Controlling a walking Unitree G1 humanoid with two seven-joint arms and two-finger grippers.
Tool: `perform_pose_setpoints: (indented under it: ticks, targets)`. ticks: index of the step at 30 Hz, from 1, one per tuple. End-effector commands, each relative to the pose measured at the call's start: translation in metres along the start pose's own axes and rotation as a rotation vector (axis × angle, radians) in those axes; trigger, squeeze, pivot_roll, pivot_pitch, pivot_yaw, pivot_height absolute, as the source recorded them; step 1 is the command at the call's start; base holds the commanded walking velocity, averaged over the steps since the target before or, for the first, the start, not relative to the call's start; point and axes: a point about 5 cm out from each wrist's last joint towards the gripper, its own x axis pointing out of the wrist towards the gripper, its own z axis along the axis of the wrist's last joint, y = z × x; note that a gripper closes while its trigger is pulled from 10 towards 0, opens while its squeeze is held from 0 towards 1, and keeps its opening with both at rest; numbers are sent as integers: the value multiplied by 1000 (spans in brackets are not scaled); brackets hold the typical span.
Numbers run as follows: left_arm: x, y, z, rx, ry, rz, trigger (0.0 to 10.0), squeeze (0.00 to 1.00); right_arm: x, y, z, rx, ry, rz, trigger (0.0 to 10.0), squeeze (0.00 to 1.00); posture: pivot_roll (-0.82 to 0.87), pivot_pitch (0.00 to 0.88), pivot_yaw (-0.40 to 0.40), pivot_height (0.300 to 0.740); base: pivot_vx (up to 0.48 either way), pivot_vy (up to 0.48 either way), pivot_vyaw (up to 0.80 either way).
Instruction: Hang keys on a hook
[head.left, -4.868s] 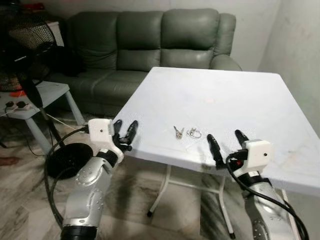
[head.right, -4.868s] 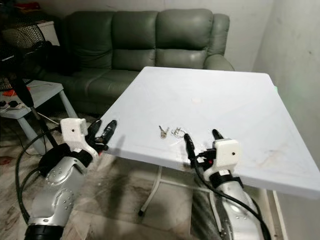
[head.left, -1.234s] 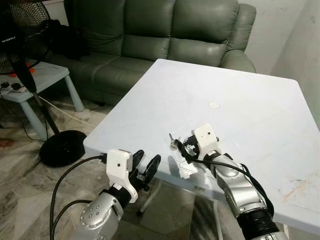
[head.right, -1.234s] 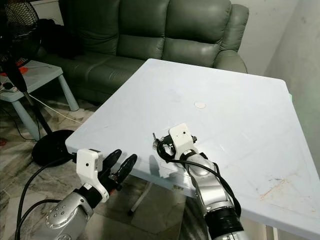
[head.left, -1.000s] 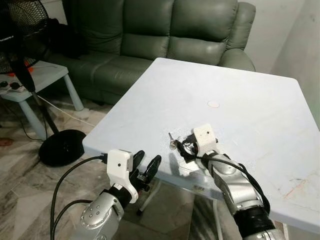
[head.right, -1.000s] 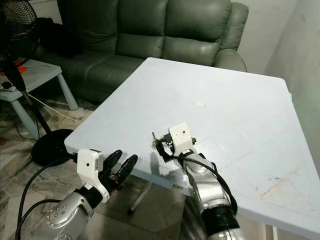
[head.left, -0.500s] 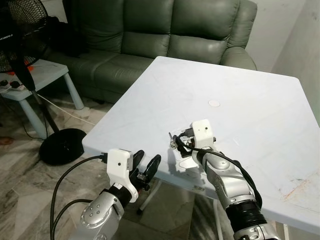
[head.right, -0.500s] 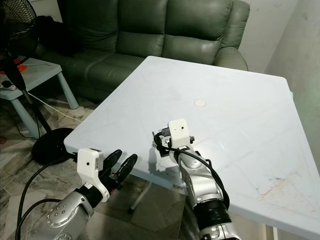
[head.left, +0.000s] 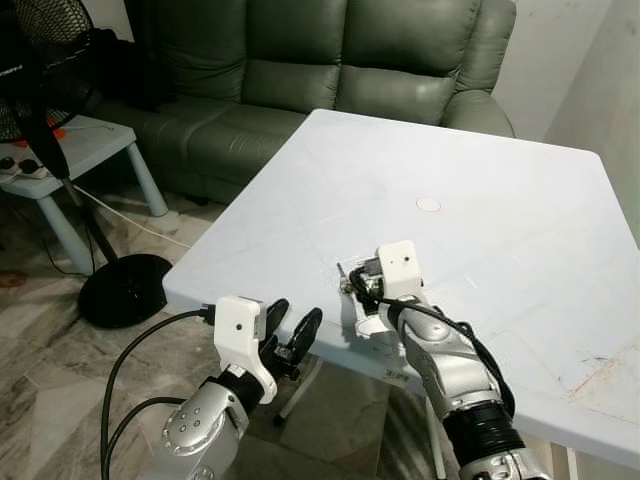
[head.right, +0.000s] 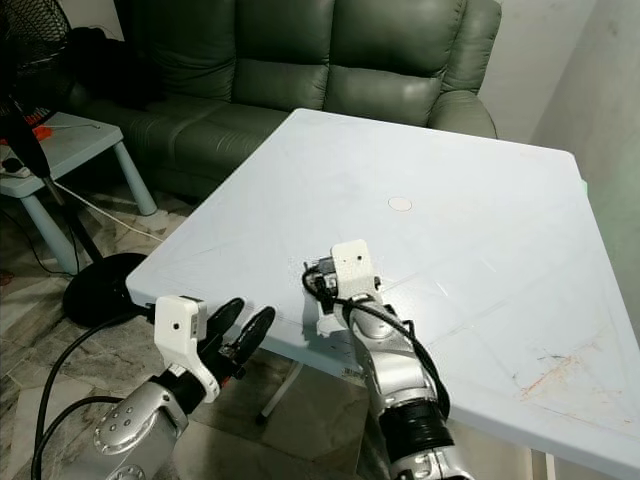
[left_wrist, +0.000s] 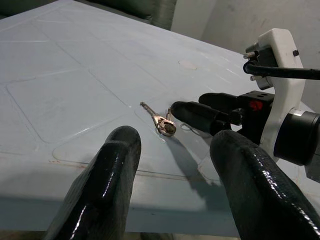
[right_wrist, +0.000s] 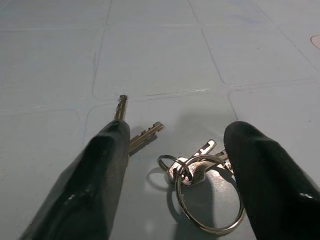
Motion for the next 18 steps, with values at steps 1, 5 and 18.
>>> perform_pose_setpoints:
  ticks: [1,5,18]
  targets:
    - [-1,-2,5,4,-16,-4,10000,0,1,1,0,-8,10,-1,0,0,191,77,-20,740,0,0,0]
    - [-1,-2,6,4,-17,-4,10000,0,1,1,-1,-8,12,-1,0,0,192,77,-21,740,0,0,0]
    - [-1,-2,6,-3,-20,-4,10000,0,1,3,-2,-22,19,17,2353,0,194,81,-22,740,0,0,0]
